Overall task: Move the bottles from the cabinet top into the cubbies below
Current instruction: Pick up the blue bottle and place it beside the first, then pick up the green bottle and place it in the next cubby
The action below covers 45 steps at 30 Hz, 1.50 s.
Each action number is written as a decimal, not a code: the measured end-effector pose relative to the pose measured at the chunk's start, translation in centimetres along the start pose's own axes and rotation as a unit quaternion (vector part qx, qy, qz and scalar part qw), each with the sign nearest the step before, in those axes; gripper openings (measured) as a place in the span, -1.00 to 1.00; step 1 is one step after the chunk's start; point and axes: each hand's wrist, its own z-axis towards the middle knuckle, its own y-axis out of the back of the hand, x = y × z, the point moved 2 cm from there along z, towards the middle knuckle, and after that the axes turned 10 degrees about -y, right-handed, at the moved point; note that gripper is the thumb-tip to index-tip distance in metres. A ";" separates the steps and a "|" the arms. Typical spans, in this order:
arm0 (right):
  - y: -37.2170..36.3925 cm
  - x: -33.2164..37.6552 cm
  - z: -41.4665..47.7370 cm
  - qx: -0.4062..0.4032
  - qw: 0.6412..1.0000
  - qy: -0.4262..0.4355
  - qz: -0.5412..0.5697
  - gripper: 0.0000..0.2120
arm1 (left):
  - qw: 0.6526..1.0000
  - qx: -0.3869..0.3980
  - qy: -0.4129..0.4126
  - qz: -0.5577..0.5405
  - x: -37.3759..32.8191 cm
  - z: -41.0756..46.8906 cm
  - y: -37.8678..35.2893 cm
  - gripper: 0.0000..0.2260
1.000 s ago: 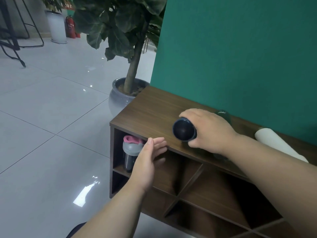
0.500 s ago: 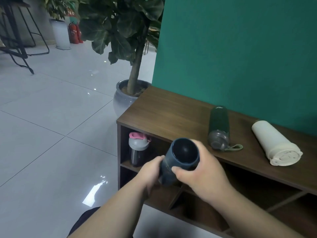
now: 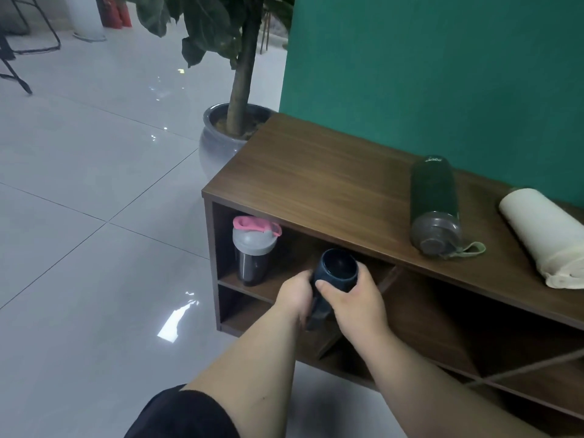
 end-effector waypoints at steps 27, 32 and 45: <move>1.6 0.2 -1.9 0.122 0.987 -0.100 0.002 -0.37 | 0.994 0.041 -0.024 0.097 -0.6 2.0 0.3 -0.67; 9.8 3.0 -7.0 0.093 0.993 0.067 0.029 -0.77 | 0.987 0.151 0.016 0.059 -0.6 -4.8 -1.0 -0.64; 18.2 6.0 2.8 -0.019 0.884 0.205 -0.419 -0.11 | 0.971 0.192 -0.024 0.142 1.8 -10.6 -5.4 -0.69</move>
